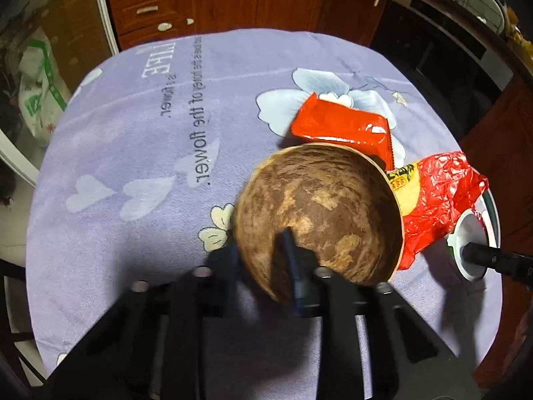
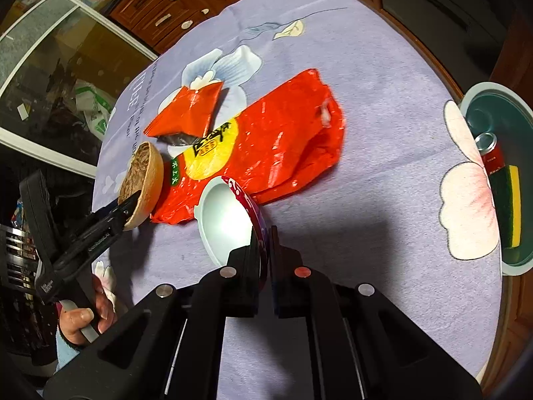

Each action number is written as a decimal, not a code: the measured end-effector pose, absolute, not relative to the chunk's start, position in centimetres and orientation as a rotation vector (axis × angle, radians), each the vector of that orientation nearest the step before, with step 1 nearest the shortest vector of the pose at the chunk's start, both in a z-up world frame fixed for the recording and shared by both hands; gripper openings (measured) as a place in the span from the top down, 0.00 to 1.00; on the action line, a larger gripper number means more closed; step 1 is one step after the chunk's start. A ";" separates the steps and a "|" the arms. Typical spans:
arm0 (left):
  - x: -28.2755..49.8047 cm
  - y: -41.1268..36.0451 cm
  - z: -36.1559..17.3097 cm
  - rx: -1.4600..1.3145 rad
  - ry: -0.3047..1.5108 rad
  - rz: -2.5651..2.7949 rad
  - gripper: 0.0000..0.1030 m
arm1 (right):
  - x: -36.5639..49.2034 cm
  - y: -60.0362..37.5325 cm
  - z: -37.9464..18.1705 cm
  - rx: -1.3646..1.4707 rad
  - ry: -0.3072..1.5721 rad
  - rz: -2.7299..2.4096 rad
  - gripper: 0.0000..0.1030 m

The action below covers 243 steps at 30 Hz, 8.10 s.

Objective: Collect trash
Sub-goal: 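Grasp the white cup's red rim with the right tool while the left tool grasps the wicker bowl rim, then carry the wicker bowl and white cup over the teal bin, then open both tools to drop the bowl and cup into the bin, then move both open tools back over the red wrappers, then grasp the large red snack bag with the right tool while the left tool grasps the small red wrapper, then carry both red wrappers over the teal bin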

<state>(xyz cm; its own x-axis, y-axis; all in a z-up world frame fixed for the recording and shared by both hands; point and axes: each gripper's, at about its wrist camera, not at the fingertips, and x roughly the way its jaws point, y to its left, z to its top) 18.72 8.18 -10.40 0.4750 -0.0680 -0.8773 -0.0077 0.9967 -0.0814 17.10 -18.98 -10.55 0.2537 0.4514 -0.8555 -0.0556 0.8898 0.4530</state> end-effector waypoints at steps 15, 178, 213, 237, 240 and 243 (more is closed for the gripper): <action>14.4 8.1 -2.8 -0.069 0.918 0.017 0.95 | 15.7 -22.1 -8.0 0.432 1.187 0.370 0.95; 28.2 3.3 -10.4 -0.172 1.110 -0.191 0.06 | 22.9 -28.4 -9.2 0.458 1.167 0.110 0.90; 18.4 -7.1 -2.2 0.031 0.950 -0.302 0.78 | 15.5 -37.4 -1.9 0.581 0.902 0.094 0.91; 17.8 -27.3 -5.6 0.258 1.083 -0.603 0.77 | 8.7 -53.8 -4.9 0.689 0.816 -0.147 0.90; 18.5 -29.4 -6.9 0.275 1.115 -0.629 0.76 | 8.7 -54.7 -5.7 0.694 0.829 -0.161 0.90; 19.3 -30.7 -7.7 0.271 1.137 -0.645 0.74 | 8.9 -55.3 -6.1 0.695 0.842 -0.170 0.90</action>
